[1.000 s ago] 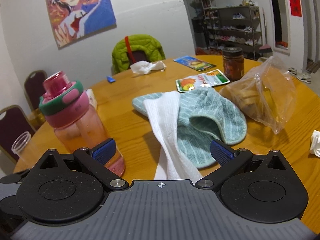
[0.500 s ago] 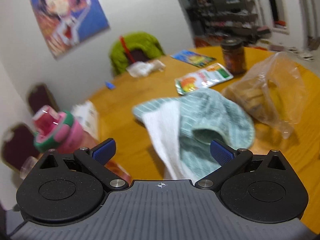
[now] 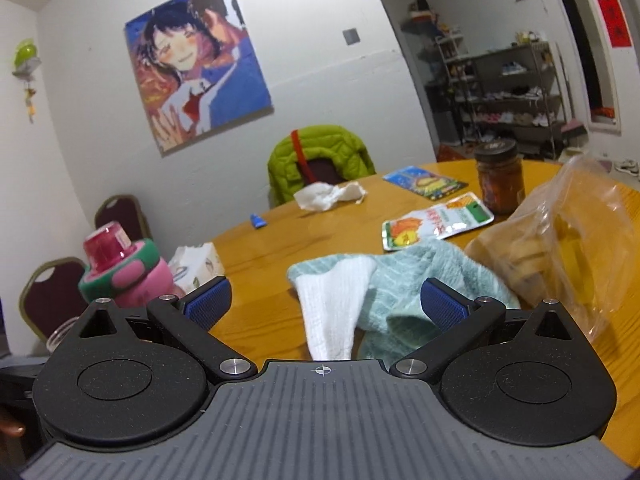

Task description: Clean container

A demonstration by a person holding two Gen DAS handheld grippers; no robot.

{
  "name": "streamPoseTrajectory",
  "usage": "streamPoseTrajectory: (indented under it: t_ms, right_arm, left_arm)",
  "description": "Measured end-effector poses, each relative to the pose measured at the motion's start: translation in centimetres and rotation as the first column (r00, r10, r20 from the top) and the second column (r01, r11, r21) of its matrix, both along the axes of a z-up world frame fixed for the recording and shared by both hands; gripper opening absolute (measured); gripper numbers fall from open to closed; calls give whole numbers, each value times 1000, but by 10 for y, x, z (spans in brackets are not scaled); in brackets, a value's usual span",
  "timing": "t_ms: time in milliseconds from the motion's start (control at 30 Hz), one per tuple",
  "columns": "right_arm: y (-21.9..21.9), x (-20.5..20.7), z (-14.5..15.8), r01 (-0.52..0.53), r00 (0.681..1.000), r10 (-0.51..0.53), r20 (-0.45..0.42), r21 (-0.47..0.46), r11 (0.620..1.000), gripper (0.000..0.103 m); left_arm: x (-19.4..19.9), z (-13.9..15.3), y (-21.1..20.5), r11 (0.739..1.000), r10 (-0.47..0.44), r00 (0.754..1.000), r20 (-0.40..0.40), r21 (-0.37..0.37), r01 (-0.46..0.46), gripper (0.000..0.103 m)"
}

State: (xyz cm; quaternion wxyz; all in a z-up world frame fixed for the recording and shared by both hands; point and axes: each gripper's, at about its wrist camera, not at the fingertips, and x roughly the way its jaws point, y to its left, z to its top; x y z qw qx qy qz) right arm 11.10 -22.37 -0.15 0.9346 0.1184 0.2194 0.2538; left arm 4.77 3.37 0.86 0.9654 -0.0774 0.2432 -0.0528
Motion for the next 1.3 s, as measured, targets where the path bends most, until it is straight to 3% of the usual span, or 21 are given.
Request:
streamPoseTrajectory:
  t_ms: [133,200,267,400,433,700,800,967,1000,1033,1067,1200,1267,1300]
  right_arm:
    - [7,4,-4,17,1000,-19,-17,-87,996,103]
    - [10,5,-6,28,999,-32,-30,-130,991,103]
    - [8,8,-8,34,998,-40,-50,-115,993,102]
    - [4,17,-14,23,995,-33,-98,-108,994,77]
    - [3,19,-15,25,994,-37,-107,-113,993,75]
    - [-18,19,-16,215,976,-219,-12,-141,966,77]
    - [-21,15,-11,157,987,-160,-29,-88,984,64]
    - [-5,16,-12,66,996,-73,-49,-125,990,67]
    - [0,17,-12,48,997,-56,-54,-137,989,56]
    - [4,17,-13,30,998,-39,-58,-149,988,15]
    - [8,17,-13,12,998,-23,-63,-160,987,3]
    - [25,19,-13,-55,996,41,-78,-196,979,1]
    - [33,24,12,-33,999,32,-8,-143,989,1]
    - [37,29,22,-9,999,13,30,-135,991,1]
  left_arm:
    - [-4,-10,0,998,-56,998,37,22,56,102]
    - [-7,-13,-5,993,-91,995,45,75,87,102]
    - [-8,-15,-8,989,-93,995,48,121,87,102]
    - [-8,-16,-6,989,-97,994,50,113,91,101]
    - [-7,-16,-5,990,-98,994,47,106,93,100]
    - [-2,-23,-7,990,-91,994,67,112,84,100]
    - [-1,-23,-12,984,-103,992,75,151,91,97]
    - [-1,-24,-14,982,-114,991,66,162,102,97]
    - [0,-24,-13,982,-114,991,65,159,103,97]
    - [0,-25,-13,983,-115,991,63,153,104,97]
    - [1,-25,-12,983,-118,991,60,146,109,97]
    - [7,-29,-13,981,-138,990,31,145,133,91]
    - [7,-28,-12,978,-132,991,27,167,126,74]
    - [6,-27,-11,978,-134,991,24,163,128,71]
